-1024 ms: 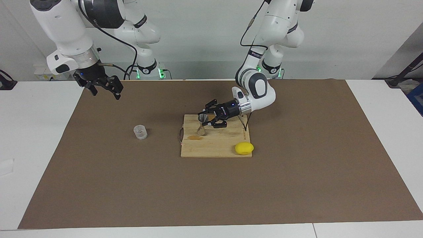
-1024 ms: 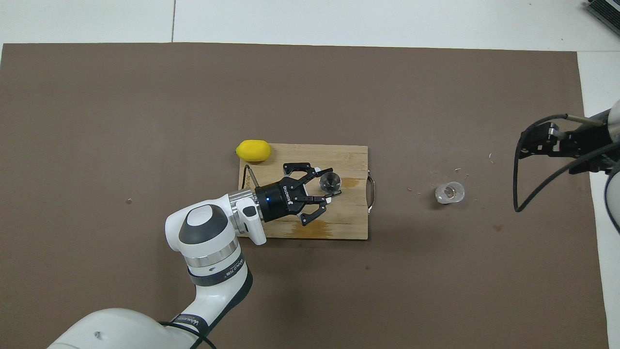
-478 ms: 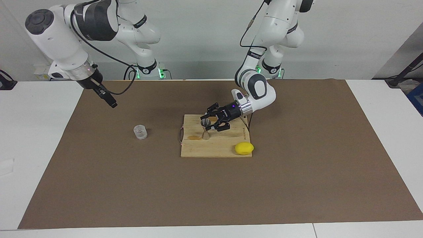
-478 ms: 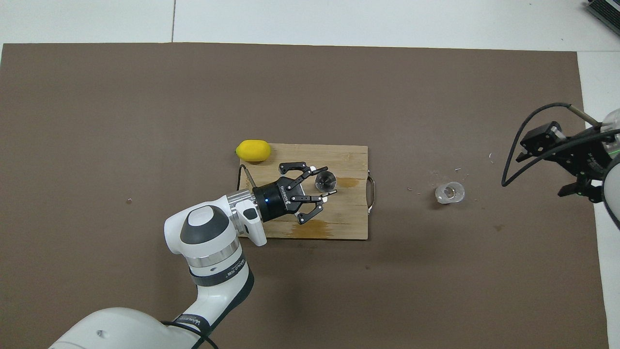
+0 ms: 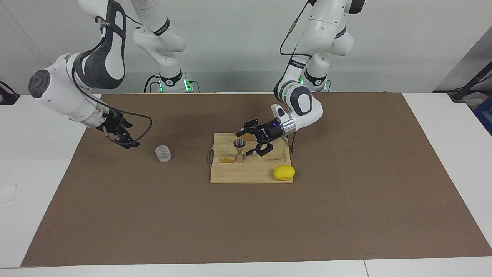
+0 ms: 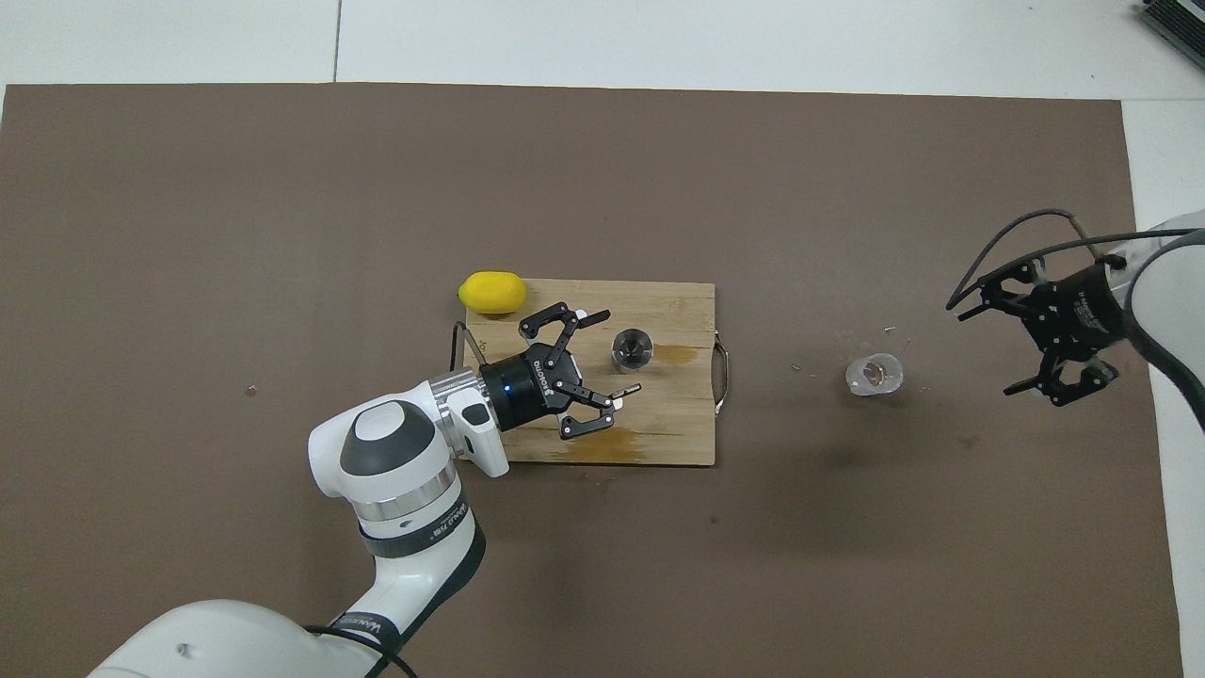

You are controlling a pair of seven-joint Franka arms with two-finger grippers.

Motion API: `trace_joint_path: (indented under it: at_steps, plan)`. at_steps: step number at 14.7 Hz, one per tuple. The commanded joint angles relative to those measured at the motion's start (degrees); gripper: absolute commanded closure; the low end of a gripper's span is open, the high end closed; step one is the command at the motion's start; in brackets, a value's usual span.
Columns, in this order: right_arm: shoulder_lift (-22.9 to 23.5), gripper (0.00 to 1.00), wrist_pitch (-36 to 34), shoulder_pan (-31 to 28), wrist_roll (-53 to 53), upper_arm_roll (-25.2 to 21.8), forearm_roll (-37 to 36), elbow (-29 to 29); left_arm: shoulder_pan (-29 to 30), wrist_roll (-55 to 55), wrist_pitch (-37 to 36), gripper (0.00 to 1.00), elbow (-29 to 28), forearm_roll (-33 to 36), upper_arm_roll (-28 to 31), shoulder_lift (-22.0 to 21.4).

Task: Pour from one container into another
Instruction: 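Release the dark cup on the board while the right gripper reaches the glass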

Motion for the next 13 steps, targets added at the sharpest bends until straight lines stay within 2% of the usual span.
trace_joint_path:
  at_steps: [1, 3, 7, 9, 13]
  plan:
    - [0.1, 0.02, 5.5, -1.4, 1.5, 0.6, 4.1, -4.5, 2.0, -0.4, -1.4, 0.00, -7.2, 0.9, 0.1, -5.9]
    - [0.5, 0.01, 10.4, -1.5, 1.5, 0.6, 6.5, -8.0, 4.8, -0.4, -2.2, 0.00, -10.2, 6.0, 0.1, -8.1]
    - [2.3, 0.00, 14.5, -1.7, 2.5, 0.6, 11.3, -8.9, 13.6, -0.5, -7.6, 0.00, -14.1, 19.6, 0.2, -10.8]
    - [3.2, 0.00, 16.2, -1.6, 2.6, 0.6, 11.9, -9.7, 18.5, -0.6, -9.9, 0.00, -14.2, 27.1, 0.3, -11.0]
    - [4.4, 0.01, 17.5, -1.6, 1.0, 0.6, 13.2, -11.8, 30.1, -5.9, -14.4, 0.00, -10.6, 47.7, 0.5, -10.1]
